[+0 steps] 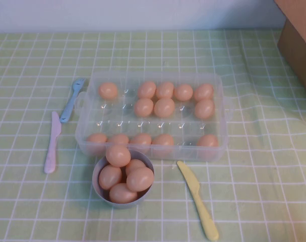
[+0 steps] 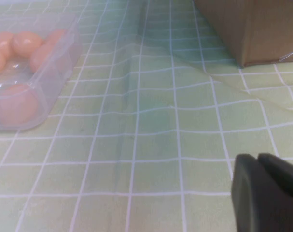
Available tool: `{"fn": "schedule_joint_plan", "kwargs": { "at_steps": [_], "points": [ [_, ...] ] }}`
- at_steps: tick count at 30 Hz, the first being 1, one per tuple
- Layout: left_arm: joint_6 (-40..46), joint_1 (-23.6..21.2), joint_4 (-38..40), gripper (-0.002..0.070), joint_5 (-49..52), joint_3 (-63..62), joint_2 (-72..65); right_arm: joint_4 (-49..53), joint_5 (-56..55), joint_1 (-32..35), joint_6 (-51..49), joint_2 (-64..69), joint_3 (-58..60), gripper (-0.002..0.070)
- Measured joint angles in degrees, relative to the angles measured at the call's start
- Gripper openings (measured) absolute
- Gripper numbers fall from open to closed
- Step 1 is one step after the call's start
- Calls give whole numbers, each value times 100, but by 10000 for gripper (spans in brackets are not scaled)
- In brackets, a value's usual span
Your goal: Take an egg out of the egg box
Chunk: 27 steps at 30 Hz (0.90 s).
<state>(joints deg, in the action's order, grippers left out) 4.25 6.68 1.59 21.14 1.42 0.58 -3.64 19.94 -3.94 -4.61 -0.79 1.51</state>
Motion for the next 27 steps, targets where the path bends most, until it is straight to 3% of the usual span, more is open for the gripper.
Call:
{"fn": "schedule_joint_plan", "kwargs": {
  "at_steps": [27],
  "points": [
    [0, 0, 0, -4, 0, 0, 0, -90, -57, 0, 0, 0, 0, -17]
  ]
}}
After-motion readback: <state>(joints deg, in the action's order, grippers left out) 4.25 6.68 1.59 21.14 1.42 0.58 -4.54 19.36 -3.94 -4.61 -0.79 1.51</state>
